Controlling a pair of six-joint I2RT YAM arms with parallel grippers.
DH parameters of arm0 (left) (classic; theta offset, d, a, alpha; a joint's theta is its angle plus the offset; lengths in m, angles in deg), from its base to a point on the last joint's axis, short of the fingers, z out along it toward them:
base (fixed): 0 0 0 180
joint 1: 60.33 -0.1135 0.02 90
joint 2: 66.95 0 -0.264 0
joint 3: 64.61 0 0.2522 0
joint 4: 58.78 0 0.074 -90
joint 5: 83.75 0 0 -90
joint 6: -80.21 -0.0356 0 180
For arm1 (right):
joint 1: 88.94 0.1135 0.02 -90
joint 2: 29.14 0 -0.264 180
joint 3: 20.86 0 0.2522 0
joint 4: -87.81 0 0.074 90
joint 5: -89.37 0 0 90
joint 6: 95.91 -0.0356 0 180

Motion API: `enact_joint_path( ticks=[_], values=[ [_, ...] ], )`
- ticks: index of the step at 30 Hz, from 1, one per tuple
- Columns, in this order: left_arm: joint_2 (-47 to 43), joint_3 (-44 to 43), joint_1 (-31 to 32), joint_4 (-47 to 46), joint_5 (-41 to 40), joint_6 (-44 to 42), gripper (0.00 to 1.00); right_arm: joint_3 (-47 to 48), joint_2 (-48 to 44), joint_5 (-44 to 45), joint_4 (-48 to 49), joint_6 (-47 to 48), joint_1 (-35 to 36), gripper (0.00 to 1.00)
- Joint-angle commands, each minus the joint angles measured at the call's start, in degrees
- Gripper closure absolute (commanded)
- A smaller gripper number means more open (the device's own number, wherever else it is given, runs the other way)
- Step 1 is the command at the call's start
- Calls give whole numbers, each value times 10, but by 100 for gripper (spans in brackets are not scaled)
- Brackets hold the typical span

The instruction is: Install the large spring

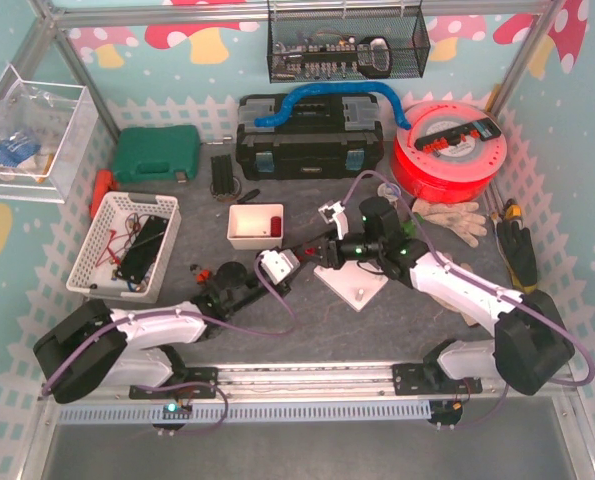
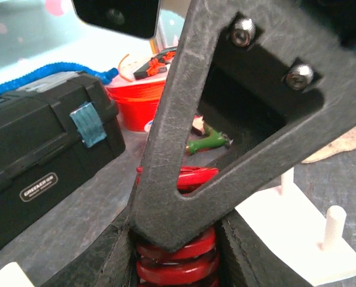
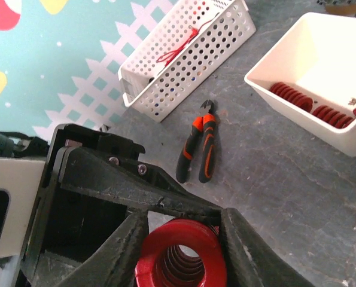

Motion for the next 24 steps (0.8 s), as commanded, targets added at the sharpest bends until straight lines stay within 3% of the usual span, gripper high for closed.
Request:
enact_joint_path(
  ticks=[1, 4, 9, 14, 19, 24],
  values=[
    [-2, -10, 5, -28, -12, 2, 94, -4, 7, -7, 13, 10, 4, 76],
    [17, -28, 5, -2, -54, 16, 72, -7, 12, 8, 16, 10, 4, 99],
    [21, -25, 0, 6, -136, 39, 37, -14, -7, 102, 20, 12, 3, 100],
    [22, -29, -22, 35, -187, 83, 2, -10, -33, 283, -10, 22, -4, 100],
    [2, -32, -42, 75, -234, 131, 1, -1, -44, 474, -54, 27, -4, 100],
    [-20, -23, -62, 94, -260, 170, 1, 17, -17, 554, -89, 43, -4, 100]
  ],
)
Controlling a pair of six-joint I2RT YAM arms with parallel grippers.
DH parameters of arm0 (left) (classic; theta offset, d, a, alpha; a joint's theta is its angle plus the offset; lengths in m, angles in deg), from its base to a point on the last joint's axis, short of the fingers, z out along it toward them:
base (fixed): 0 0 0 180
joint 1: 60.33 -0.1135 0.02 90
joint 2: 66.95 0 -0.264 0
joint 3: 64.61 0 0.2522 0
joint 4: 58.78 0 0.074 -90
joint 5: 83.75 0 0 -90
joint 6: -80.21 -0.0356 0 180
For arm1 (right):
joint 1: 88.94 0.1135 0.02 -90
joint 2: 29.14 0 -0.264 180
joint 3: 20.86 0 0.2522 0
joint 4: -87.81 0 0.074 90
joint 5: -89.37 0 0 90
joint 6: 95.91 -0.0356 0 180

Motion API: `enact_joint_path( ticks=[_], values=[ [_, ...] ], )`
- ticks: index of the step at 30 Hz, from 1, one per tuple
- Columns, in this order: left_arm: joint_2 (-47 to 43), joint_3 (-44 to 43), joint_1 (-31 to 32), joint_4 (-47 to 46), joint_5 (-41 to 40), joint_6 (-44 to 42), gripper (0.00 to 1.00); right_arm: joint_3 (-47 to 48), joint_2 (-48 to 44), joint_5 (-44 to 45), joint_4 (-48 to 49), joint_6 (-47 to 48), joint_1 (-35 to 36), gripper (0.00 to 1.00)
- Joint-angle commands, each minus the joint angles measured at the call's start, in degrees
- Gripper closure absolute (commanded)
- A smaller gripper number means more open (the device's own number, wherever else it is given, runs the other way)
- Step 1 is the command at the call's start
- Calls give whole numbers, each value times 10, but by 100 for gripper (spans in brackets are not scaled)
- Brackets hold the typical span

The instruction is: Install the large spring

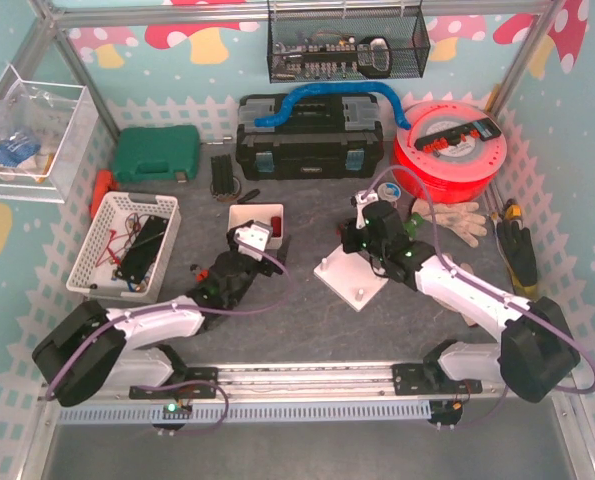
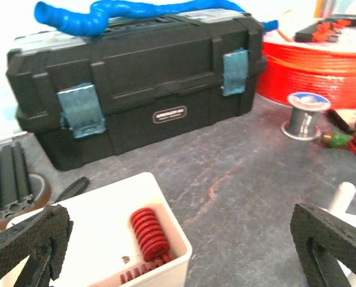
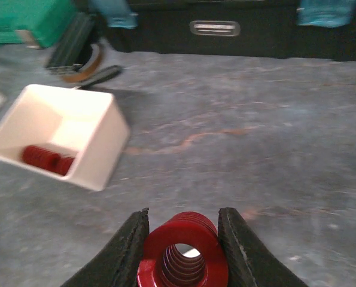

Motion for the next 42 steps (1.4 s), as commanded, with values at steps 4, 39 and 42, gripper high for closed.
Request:
enact_joint_path(
  ticks=[4, 39, 42],
  values=[
    [-43, 23, -40, -3, 8, 72, 1, 40, 35, 130, -33, 22, -3, 100],
    [-65, 28, -47, 11, 35, 71, 1, 94, 164, 72, -80, -2, -7, 91],
    [-63, 28, -46, 10, 37, 71, 1, 94, 176, 74, -71, -6, -7, 83]
  ],
)
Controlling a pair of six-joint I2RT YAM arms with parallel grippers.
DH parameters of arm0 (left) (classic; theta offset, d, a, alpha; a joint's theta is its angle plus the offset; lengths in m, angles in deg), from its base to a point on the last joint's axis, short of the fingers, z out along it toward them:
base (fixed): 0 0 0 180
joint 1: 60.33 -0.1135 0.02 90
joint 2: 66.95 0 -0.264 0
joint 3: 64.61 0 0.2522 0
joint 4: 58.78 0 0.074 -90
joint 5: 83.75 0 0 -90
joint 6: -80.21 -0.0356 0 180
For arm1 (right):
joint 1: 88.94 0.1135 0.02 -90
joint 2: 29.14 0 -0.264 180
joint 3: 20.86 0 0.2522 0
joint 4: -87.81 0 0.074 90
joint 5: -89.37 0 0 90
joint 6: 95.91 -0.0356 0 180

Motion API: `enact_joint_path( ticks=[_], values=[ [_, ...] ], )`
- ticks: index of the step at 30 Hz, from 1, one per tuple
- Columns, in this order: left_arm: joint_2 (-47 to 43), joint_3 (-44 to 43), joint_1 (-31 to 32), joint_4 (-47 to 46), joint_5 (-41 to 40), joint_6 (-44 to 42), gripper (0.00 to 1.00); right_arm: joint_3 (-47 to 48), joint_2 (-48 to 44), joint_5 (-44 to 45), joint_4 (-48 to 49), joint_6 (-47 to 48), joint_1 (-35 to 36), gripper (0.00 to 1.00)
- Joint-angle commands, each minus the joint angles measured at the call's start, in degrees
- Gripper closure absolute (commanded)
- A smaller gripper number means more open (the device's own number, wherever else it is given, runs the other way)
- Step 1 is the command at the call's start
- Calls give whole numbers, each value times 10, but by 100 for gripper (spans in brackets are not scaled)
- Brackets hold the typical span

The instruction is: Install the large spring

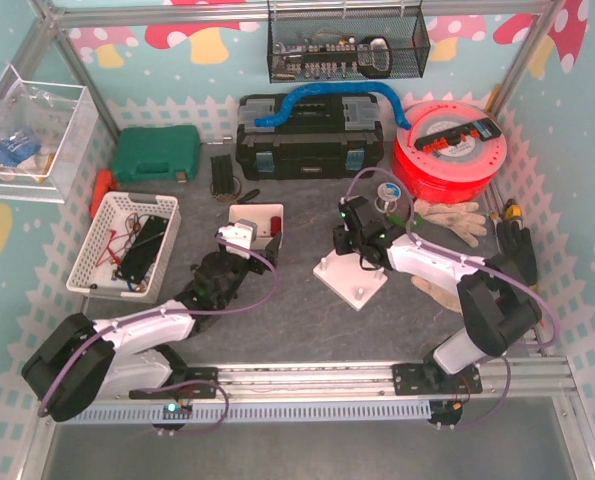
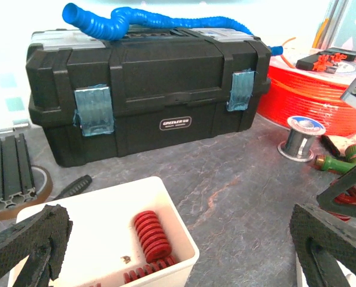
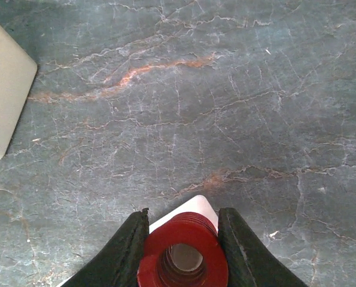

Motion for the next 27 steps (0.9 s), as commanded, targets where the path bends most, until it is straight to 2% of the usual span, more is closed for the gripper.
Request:
enact_joint_path(
  ticks=[1, 10, 14, 20, 27],
  values=[
    [-6, 0, -2, 7, 9, 7, 1, 16, 17, 6, 22, -12, -3, 80],
    [2, -6, -2, 15, 17, 4, 1, 17, 49, -2, 35, -10, -3, 63],
    [4, -13, -5, 26, 17, 11, 1, 18, 22, -3, 31, -3, -3, 49],
    [13, -86, -33, 143, 28, 77, 1, 19, -53, 6, 8, 24, -3, 30],
    [79, -183, -101, 273, 78, 131, 1, -37, -169, 87, 45, 25, -3, 11]
  ],
)
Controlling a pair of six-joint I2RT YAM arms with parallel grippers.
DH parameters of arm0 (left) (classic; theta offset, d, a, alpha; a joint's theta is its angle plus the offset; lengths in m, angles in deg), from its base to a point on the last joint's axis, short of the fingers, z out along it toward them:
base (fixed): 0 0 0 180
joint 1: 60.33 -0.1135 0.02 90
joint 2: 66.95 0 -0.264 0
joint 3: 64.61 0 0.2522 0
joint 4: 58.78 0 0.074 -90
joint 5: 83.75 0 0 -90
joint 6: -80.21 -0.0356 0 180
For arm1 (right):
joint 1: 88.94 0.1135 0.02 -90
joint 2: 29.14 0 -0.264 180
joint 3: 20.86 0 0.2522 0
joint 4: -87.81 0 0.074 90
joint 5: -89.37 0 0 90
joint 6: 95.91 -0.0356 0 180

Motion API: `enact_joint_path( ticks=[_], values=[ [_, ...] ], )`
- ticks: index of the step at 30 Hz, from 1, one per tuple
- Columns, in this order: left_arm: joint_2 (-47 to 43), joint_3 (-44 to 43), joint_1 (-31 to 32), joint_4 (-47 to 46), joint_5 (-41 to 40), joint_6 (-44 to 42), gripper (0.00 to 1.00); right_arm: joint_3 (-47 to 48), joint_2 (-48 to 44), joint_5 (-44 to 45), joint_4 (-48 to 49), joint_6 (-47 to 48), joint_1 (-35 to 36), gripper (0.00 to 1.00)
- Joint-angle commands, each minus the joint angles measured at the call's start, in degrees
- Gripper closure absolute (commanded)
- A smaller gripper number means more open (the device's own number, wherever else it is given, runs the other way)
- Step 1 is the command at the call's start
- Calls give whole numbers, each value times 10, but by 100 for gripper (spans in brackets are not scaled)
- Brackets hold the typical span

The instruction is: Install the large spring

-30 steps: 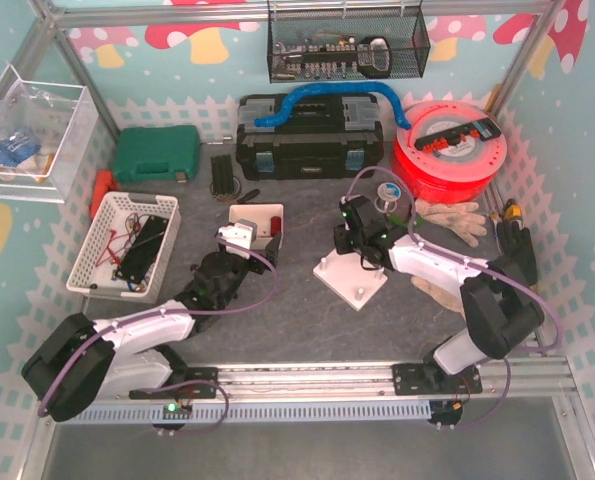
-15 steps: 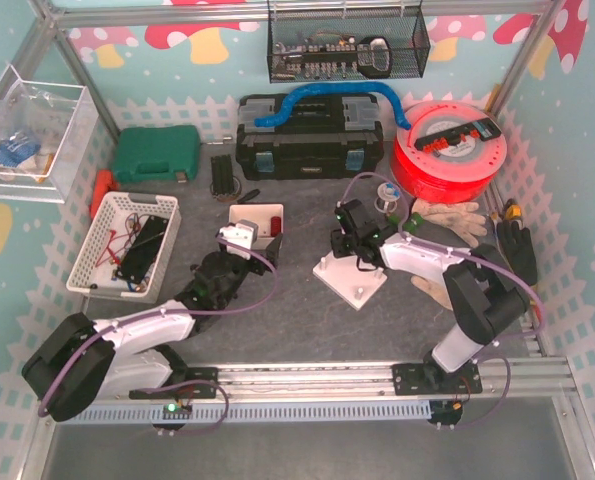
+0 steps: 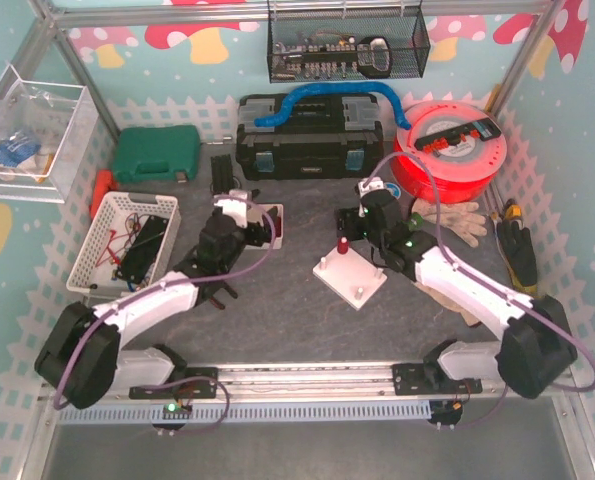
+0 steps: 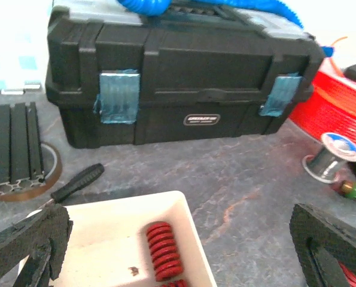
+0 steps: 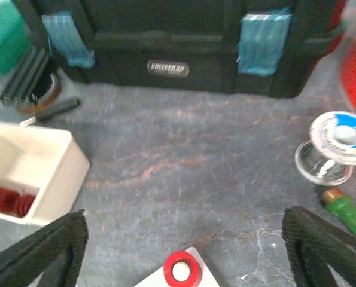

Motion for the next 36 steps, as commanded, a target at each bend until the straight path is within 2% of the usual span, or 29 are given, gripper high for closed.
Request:
enact_joint_path(
  ticks=[1, 4, 6, 11, 15, 25, 36],
  values=[
    [47, -61, -42, 125, 57, 47, 1, -43, -57, 60, 33, 7, -2, 9],
    [76, -98, -63, 168, 90, 50, 7, -72, -86, 97, 56, 5, -3, 2],
    [90, -111, -75, 188, 99, 50, 15, -104, -104, 108, 88, 4, -2, 1],
    [118, -134, -104, 217, 155, 51, 41, -162, -133, 107, 154, -4, -3, 1],
    [164, -165, -123, 229, 183, 37, 51, -176, -137, 124, 171, -5, -3, 2],
    [281, -255, -123, 276, 226, 24, 62, -201, -155, 127, 193, 0, -3, 2],
    [332, -287, -123, 312, 259, 22, 62, -204, -149, 128, 196, -1, -3, 2]
  ],
)
